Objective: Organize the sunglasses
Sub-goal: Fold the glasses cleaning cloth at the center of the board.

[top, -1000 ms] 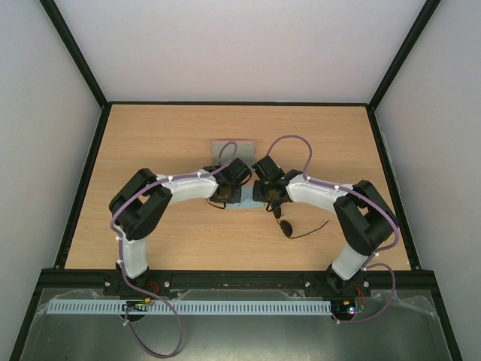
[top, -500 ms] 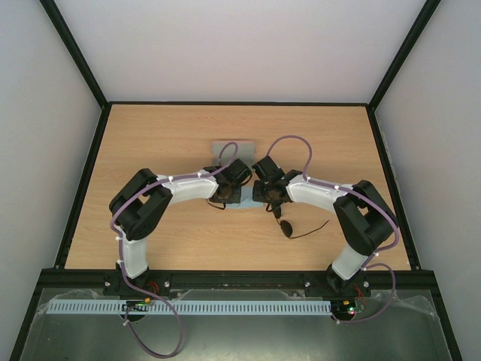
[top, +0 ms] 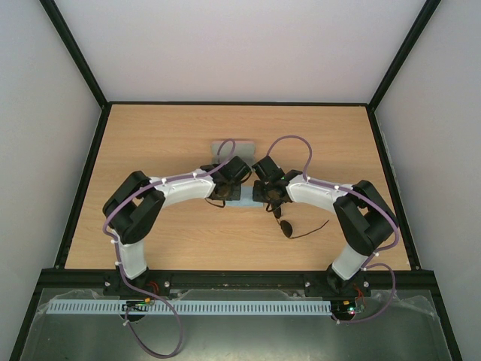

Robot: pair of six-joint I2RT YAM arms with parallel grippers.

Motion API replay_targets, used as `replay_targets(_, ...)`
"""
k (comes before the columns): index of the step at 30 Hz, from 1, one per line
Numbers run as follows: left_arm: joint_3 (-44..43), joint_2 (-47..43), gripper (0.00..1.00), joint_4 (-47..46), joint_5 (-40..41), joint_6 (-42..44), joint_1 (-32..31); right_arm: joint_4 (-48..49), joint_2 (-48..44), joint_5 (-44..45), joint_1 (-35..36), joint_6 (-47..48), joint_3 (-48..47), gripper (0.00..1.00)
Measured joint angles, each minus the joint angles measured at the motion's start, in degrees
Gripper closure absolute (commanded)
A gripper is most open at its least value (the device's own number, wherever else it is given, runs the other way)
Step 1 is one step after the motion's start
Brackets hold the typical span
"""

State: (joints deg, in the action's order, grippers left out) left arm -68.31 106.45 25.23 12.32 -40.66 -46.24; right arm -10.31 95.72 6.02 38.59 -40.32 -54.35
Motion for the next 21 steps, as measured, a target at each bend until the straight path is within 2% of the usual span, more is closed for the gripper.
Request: replay_targets(21, -0.02, -0.02, 0.98, -0.09, 0.85, 0.28, 2.27, -0.52, 2.99, 0.74, -0.94, 0.92, -4.79, 0.99)
